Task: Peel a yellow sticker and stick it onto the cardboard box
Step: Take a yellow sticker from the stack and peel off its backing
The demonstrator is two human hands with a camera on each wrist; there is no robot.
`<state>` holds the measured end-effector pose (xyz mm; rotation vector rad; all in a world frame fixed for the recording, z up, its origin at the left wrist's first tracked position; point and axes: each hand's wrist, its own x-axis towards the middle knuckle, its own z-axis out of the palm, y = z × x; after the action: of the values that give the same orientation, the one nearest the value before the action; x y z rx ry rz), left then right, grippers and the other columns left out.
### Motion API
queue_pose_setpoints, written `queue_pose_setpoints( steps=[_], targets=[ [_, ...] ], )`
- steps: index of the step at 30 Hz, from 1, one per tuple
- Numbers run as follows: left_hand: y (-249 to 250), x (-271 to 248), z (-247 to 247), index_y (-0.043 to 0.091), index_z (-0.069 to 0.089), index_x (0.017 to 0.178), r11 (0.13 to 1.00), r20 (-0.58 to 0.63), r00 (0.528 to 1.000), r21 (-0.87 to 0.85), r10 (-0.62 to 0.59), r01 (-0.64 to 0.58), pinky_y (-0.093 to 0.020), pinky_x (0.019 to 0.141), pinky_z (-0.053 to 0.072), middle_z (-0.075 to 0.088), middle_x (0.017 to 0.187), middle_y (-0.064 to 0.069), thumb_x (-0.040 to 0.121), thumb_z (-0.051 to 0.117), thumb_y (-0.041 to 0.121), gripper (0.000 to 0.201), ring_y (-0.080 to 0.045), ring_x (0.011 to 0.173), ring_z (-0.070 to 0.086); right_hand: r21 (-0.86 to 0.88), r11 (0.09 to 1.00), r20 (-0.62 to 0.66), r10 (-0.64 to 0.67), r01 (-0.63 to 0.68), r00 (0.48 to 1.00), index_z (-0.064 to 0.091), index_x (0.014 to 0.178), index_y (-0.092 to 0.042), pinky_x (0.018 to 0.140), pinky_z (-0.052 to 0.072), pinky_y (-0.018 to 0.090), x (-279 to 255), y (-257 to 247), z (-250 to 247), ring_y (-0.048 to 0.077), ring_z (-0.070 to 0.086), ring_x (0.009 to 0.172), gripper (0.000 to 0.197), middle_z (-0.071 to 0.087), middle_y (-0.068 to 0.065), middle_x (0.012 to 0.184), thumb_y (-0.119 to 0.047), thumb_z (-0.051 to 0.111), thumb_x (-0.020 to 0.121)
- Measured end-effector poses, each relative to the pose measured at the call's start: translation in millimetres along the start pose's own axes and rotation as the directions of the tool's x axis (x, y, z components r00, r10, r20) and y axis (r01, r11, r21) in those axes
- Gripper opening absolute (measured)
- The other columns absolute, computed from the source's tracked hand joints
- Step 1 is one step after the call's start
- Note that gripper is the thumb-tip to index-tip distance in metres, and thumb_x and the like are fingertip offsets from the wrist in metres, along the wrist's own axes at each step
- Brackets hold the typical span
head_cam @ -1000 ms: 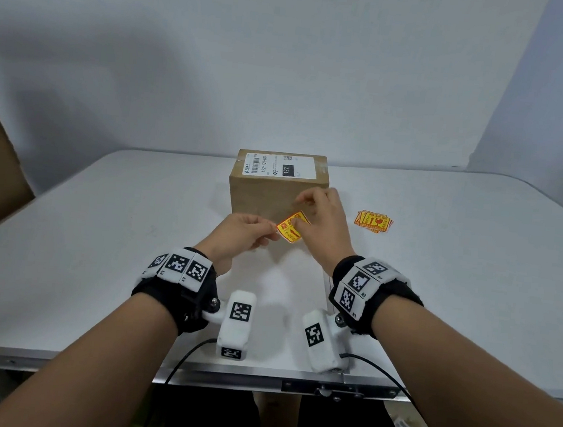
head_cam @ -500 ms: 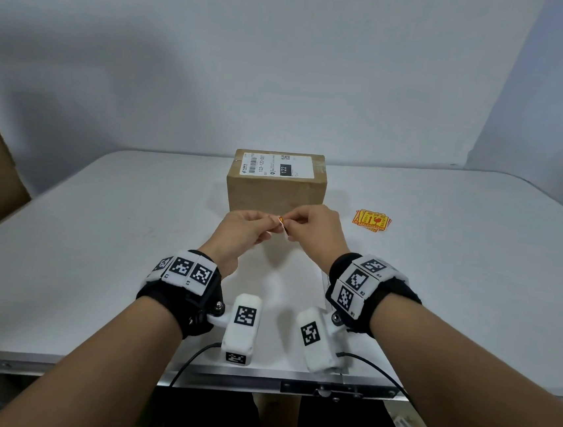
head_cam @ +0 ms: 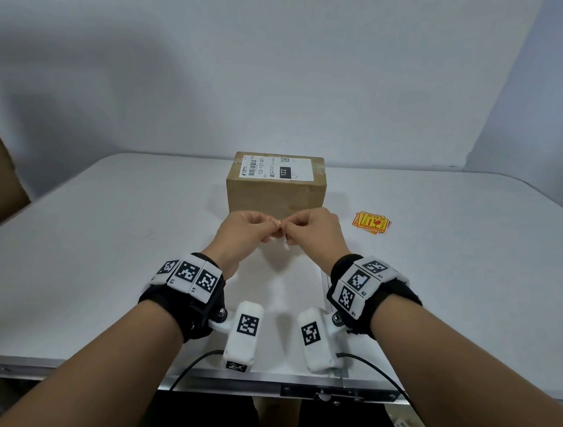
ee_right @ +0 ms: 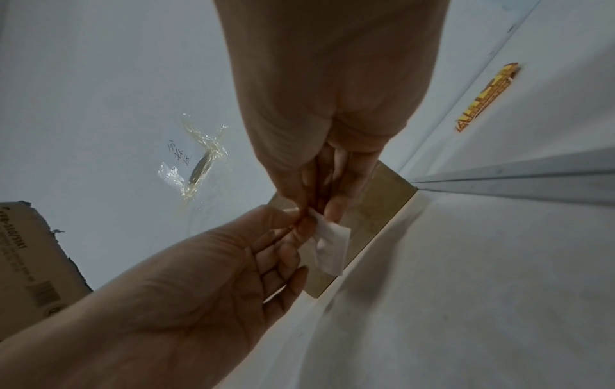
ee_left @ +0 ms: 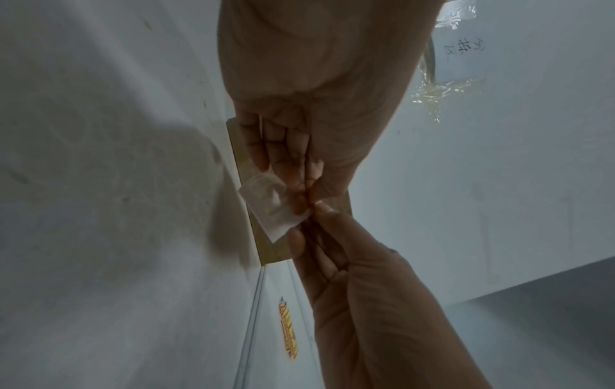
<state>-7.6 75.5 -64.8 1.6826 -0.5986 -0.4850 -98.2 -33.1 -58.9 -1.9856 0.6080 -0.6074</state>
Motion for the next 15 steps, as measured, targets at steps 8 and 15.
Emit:
queue_pose_setpoints(
  steps=[8, 15],
  targets=[
    [1.7, -0.1, 1.4, 0.007, 0.072, 0.088, 0.998, 0.056, 0.998, 0.053, -0.030, 0.027, -0.026, 0.078, 0.042, 0.071, 0.087, -0.002, 0.082, 0.066, 0.022, 0.016, -0.012, 0.075, 0.052, 0.176, 0.978, 0.001, 0.110, -0.108, 0.994, 0.076, 0.078, -0.001, 0.082, 0.060, 0.039, 5.0, 9.1, 0.1, 0.021, 0.071, 0.071, 0.016, 0.075, 0.012, 0.080, -0.007, 0.061, 0.078],
    [-0.3, 2.0, 1.2, 0.007, 0.071, 0.089, 0.993, 0.093, 0.996, 0.119, -0.008, -0.004, -0.026, 0.074, 0.045, 0.073, 0.084, -0.001, 0.084, 0.067, 0.028, 0.022, -0.011, 0.074, 0.054, 0.238, 0.960, 0.062, 0.134, -0.145, 0.989, 0.073, 0.082, 0.002, 0.086, 0.059, 0.041, 5.4, 16.7, 0.8, 0.030, 0.075, 0.083, 0.025, 0.075, 0.016, 0.086, -0.022, 0.074, 0.077]
  ],
)
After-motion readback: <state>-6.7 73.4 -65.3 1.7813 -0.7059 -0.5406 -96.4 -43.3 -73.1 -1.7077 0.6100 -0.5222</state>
